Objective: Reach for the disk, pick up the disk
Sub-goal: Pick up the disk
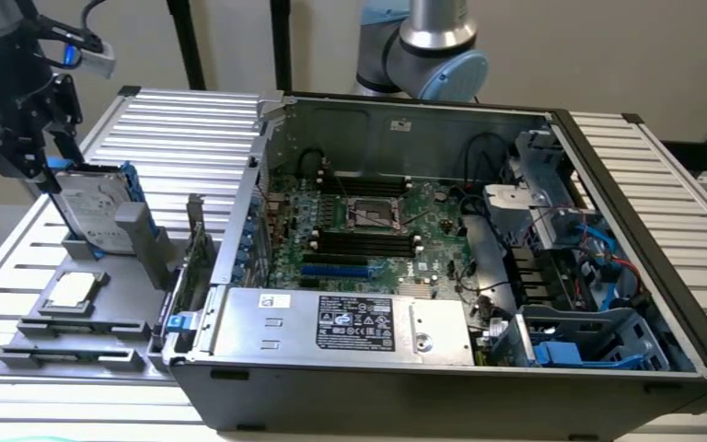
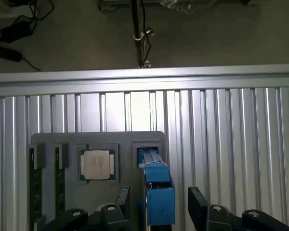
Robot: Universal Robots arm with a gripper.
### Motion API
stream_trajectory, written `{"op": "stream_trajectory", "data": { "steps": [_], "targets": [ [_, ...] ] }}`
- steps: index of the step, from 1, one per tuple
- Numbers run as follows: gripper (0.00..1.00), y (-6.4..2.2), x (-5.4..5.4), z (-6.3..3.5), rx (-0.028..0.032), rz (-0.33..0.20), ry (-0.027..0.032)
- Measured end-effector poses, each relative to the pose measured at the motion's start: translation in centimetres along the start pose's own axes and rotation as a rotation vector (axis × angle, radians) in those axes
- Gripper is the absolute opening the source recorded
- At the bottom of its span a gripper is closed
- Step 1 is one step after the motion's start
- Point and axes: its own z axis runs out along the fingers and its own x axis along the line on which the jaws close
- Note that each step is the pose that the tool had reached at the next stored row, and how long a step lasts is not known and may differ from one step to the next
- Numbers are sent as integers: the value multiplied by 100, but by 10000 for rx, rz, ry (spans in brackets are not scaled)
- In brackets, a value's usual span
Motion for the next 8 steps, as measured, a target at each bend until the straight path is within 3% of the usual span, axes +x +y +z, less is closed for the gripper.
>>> {"op": "stream_trajectory", "data": {
  "steps": [4,8],
  "targets": [
    [60,0,-6,70,72,-51,-3],
    [60,9,-6,102,78,-59,-1]
  ]
}}
